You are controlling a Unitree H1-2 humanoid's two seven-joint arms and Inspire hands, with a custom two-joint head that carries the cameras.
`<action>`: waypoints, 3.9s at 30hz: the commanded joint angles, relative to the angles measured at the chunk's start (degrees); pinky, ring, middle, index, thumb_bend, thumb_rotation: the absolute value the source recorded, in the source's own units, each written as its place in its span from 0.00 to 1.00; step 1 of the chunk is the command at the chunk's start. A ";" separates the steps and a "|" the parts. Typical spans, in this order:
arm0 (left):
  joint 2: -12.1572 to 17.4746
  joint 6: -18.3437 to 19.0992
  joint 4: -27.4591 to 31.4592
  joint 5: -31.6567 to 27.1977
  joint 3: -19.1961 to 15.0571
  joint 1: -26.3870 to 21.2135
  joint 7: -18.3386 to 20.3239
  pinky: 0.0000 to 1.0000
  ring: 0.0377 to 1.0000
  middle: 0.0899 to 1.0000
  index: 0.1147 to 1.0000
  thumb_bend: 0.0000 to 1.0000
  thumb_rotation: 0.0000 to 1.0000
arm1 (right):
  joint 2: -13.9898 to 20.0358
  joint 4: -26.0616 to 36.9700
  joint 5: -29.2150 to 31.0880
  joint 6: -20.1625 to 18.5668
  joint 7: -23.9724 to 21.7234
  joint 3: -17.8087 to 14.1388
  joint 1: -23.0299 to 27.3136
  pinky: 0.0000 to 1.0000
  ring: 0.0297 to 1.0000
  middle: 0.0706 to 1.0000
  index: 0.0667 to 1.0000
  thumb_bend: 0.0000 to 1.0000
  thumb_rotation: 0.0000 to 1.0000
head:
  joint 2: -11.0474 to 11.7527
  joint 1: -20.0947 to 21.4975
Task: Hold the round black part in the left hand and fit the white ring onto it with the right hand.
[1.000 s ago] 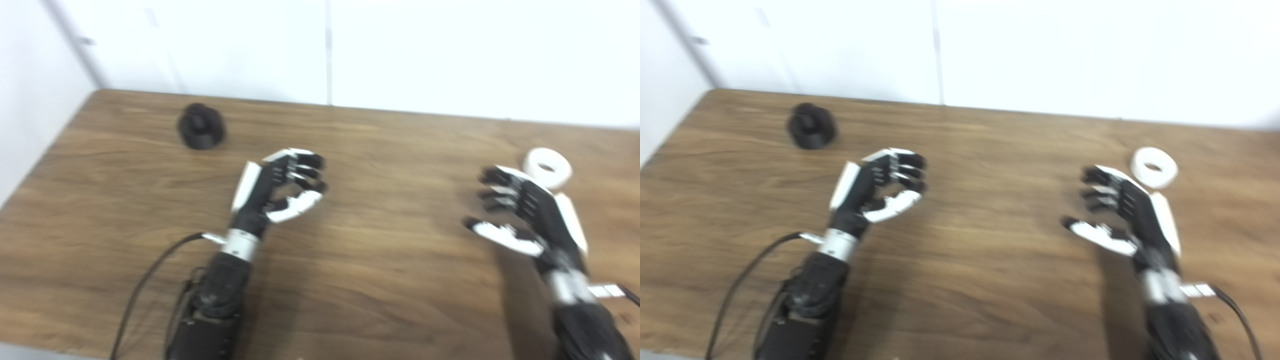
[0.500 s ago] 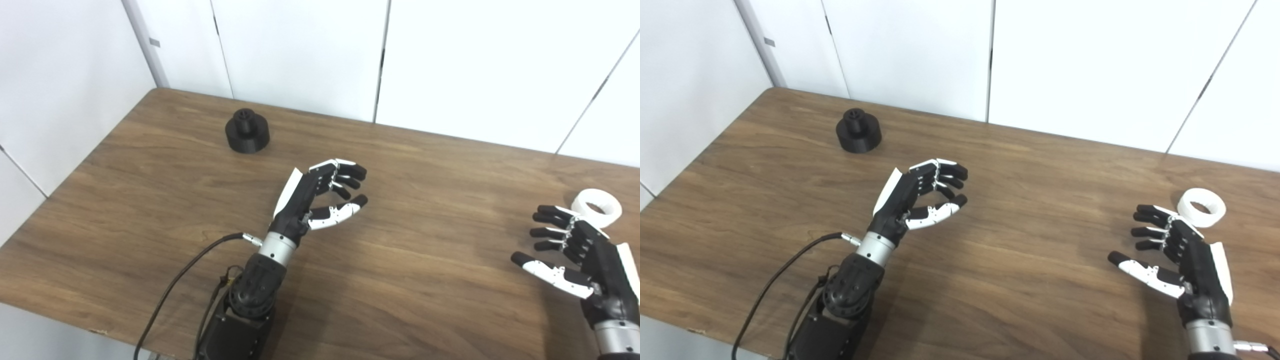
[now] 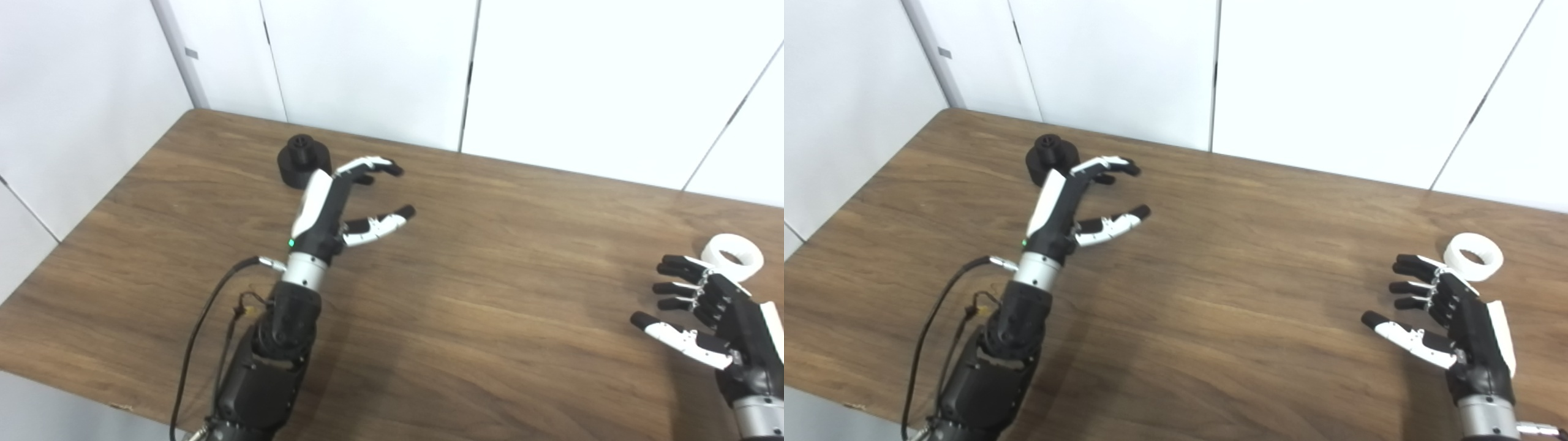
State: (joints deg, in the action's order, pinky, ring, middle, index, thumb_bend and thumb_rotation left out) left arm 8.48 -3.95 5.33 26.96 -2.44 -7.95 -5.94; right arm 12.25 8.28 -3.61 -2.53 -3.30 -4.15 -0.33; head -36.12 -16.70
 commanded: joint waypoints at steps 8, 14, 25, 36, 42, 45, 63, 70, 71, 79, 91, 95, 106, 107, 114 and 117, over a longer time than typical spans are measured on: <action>3.35 3.73 2.95 6.32 -0.29 -5.57 -1.66 0.71 0.85 0.85 0.64 0.78 0.23 | 0.66 1.75 0.63 0.58 0.04 -0.85 1.29 0.54 0.62 0.69 0.68 0.69 0.02 | -0.03 0.01; 5.01 7.75 0.98 12.04 -0.22 -8.16 -3.51 0.74 0.91 0.89 0.68 0.84 0.31 | 0.89 0.82 0.69 2.12 -0.13 -0.89 1.09 0.54 0.62 0.69 0.68 0.69 0.03 | 0.13 -0.42; 8.54 13.55 -2.89 15.37 -0.22 -12.61 -4.31 0.80 0.97 0.94 0.73 0.90 0.39 | 1.07 1.46 1.25 1.13 -0.34 -1.28 0.75 0.55 0.63 0.70 0.68 0.68 0.00 | 0.54 -1.21; 11.02 16.28 -8.58 17.14 -0.88 -15.20 -9.31 0.83 0.97 0.93 0.72 0.92 0.38 | 1.18 1.05 0.99 1.68 -0.27 -1.35 0.77 0.54 0.62 0.69 0.68 0.69 0.02 | 0.48 -1.05; 13.54 18.77 -10.70 17.04 -0.31 -16.25 -7.65 0.91 1.00 0.96 0.75 0.93 0.41 | 1.14 1.31 0.95 1.23 -0.21 -1.47 0.80 0.53 0.62 0.69 0.68 0.69 0.02 | 0.34 -0.81; 15.00 19.44 -11.78 17.34 0.59 -16.49 -7.17 0.90 1.00 0.97 0.77 0.98 0.45 | 1.15 1.38 0.93 1.18 -0.27 -1.50 0.81 0.53 0.62 0.69 0.68 0.69 0.02 | 0.26 -0.84; 18.51 24.35 -18.39 16.74 3.62 -19.05 -4.92 0.90 1.00 0.99 0.77 1.00 0.45 | 1.50 1.40 0.91 1.59 -0.71 -1.83 0.92 0.54 0.61 0.69 0.68 0.68 0.05 | -0.13 -0.20; 19.51 24.93 -21.72 15.57 4.87 -20.14 -3.79 0.90 1.00 0.99 0.74 1.00 0.43 | 1.39 2.18 0.62 0.95 -0.54 -1.83 0.81 0.54 0.62 0.69 0.68 0.67 0.02 | -0.30 -0.05; 19.69 25.42 -22.34 15.59 5.17 -20.41 -3.29 0.91 1.00 0.99 0.74 1.00 0.44 | 1.40 2.30 0.49 0.82 -0.49 -1.84 0.81 0.55 0.62 0.69 0.68 0.67 0.02 | -0.30 -0.05; 19.88 27.04 -27.06 15.37 6.31 -22.16 -3.03 0.90 1.00 0.99 0.74 1.00 0.45 | 1.11 3.36 0.15 0.37 -0.46 -1.94 0.47 0.55 0.62 0.69 0.68 0.66 0.02 | -0.49 0.37; 19.51 25.50 -32.27 14.13 7.81 -23.82 -5.59 0.88 1.00 0.97 0.72 1.00 0.42 | 0.84 4.16 -0.24 0.25 -0.04 -2.11 -0.04 0.56 0.63 0.69 0.68 0.66 0.00 | -0.80 0.99; 19.60 25.56 -32.93 13.96 8.46 -24.11 -5.44 0.85 1.00 0.97 0.72 1.00 0.43 | 0.68 4.81 -0.34 -0.77 0.05 -2.21 -0.24 0.56 0.63 0.69 0.68 0.67 0.00 | -0.84 1.15; 18.73 24.64 -35.43 12.10 8.67 -25.34 -5.57 0.89 1.00 0.97 0.73 1.00 0.41 | 0.59 5.83 -1.16 -1.28 0.27 -2.43 -1.05 0.57 0.64 0.70 0.68 0.66 0.00 | -1.06 1.83; 18.69 24.51 -35.63 11.97 8.78 -25.48 -5.59 0.89 1.00 0.97 0.73 1.00 0.41 | 0.59 5.81 -1.14 -1.20 0.25 -2.46 -1.06 0.57 0.64 0.70 0.68 0.66 0.00 | -1.06 1.83; 18.33 22.81 -39.59 10.62 9.56 -27.37 -6.69 0.90 1.00 0.97 0.73 1.00 0.44 | 0.60 6.06 -1.03 -0.96 0.08 -2.50 -1.21 0.56 0.64 0.70 0.67 0.66 0.00 | -1.33 2.56; 18.00 22.21 -41.85 10.18 9.73 -28.43 -7.35 0.90 1.00 0.95 0.73 1.00 0.41 | 0.77 6.18 -1.34 -0.93 0.12 -2.52 -1.39 0.57 0.64 0.70 0.67 0.67 0.01 | -1.48 2.77</action>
State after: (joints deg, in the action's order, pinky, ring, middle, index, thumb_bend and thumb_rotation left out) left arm 25.45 19.60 -36.13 37.39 7.36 -32.28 -11.13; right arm 12.56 11.99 -4.94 -4.31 -3.95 -6.06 -2.75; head -37.44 -13.97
